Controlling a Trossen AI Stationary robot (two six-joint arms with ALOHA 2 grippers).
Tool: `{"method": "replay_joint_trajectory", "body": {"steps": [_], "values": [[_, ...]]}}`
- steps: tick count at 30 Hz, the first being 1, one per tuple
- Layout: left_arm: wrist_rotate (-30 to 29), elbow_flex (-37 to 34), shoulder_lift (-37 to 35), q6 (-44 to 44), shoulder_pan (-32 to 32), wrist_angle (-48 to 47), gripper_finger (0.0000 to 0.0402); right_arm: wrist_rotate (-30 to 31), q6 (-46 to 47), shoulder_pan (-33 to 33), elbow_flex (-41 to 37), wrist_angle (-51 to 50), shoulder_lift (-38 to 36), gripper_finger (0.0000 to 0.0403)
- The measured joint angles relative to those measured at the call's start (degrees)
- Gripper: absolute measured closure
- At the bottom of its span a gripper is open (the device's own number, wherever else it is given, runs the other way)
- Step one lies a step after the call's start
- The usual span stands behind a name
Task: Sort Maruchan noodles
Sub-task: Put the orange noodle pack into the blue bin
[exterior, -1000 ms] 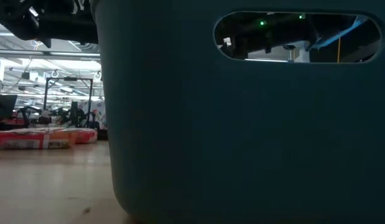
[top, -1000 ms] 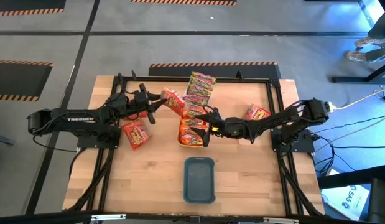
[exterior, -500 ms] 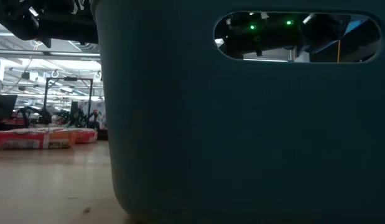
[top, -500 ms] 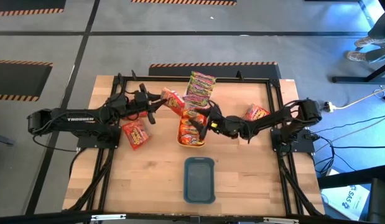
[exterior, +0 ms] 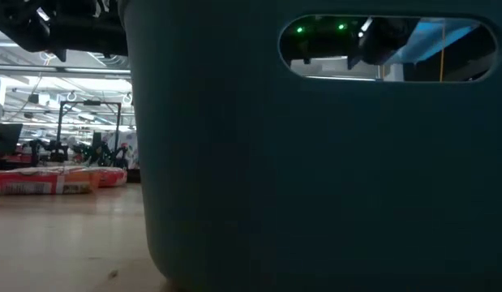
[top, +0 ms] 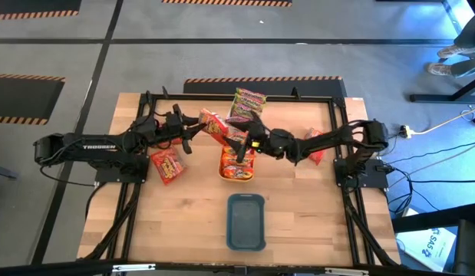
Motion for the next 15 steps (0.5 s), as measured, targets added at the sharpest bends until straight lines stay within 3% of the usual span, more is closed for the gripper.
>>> {"method": "replay_joint_trajectory", "body": {"steps": [15], "values": [[1.5,0.0,0.0,-0.1,0.0,0.0,0.0319,1.2,-3.0,-0.6,8.0,-6.0,3.8,0.0115]]}}
